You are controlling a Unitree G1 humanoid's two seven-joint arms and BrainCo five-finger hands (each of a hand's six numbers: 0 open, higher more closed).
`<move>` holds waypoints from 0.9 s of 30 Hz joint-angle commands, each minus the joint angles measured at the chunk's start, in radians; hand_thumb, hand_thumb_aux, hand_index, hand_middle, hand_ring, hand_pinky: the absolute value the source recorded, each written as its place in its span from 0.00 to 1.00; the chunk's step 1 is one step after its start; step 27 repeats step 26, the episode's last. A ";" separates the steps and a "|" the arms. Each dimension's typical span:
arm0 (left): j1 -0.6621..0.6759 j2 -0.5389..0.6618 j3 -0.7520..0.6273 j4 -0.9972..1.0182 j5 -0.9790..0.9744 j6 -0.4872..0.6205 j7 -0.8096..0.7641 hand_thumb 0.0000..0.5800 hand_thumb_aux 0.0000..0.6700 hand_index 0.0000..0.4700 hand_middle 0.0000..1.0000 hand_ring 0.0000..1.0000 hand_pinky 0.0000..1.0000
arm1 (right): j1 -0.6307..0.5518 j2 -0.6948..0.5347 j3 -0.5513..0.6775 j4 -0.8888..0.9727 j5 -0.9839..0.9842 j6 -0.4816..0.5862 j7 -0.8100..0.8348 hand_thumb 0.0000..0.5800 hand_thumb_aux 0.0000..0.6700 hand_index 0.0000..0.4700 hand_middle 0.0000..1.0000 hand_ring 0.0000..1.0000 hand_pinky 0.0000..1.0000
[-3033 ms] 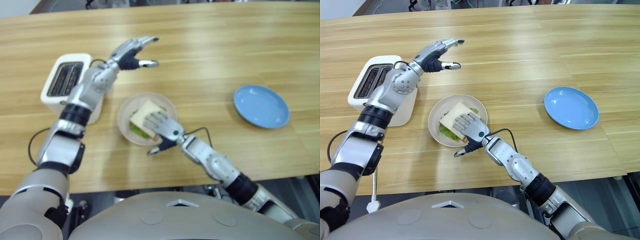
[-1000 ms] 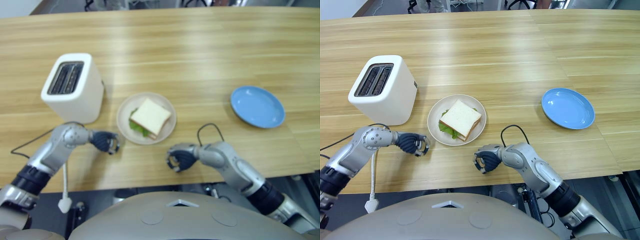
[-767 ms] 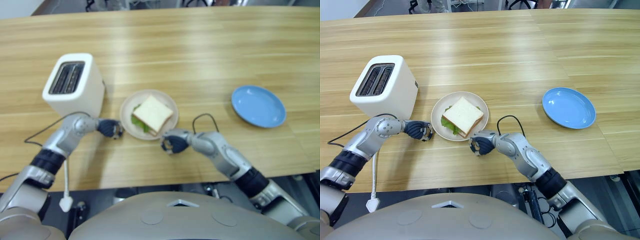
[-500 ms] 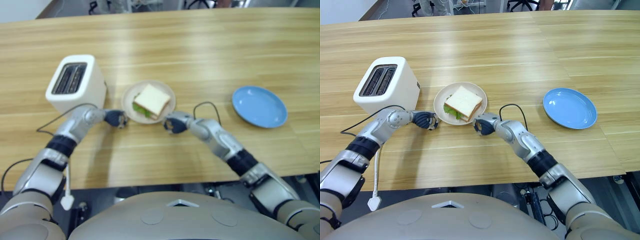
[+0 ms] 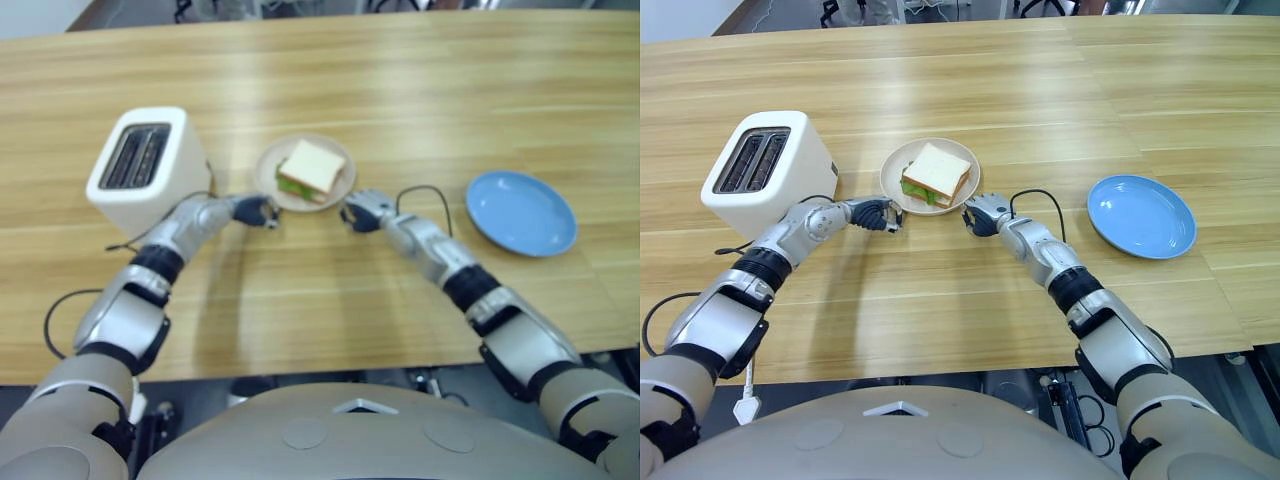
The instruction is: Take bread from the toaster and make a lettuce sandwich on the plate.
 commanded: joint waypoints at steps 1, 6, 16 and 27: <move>0.151 0.056 0.108 -0.250 -0.189 0.014 -0.118 0.00 0.00 0.00 0.00 0.00 0.00 | 0.125 -0.067 -0.125 -0.288 0.132 0.029 0.111 0.00 0.00 0.00 0.00 0.00 0.00; 0.361 0.014 0.280 -0.697 -0.496 0.072 -0.136 0.00 0.00 0.00 0.00 0.00 0.00 | 0.243 -0.045 -0.355 -0.551 0.382 0.084 0.146 0.00 0.00 0.00 0.00 0.00 0.00; 0.509 -0.337 0.366 -0.755 -0.615 0.187 0.115 0.00 0.00 0.00 0.00 0.00 0.00 | 0.335 0.225 -0.633 -0.506 0.733 0.142 0.046 0.00 0.00 0.00 0.00 0.00 0.00; 0.510 -0.425 0.520 -0.553 -0.644 0.176 0.276 0.00 0.00 0.00 0.00 0.00 0.00 | 0.365 0.365 -0.682 -0.297 0.850 0.012 0.025 0.00 0.00 0.00 0.00 0.00 0.00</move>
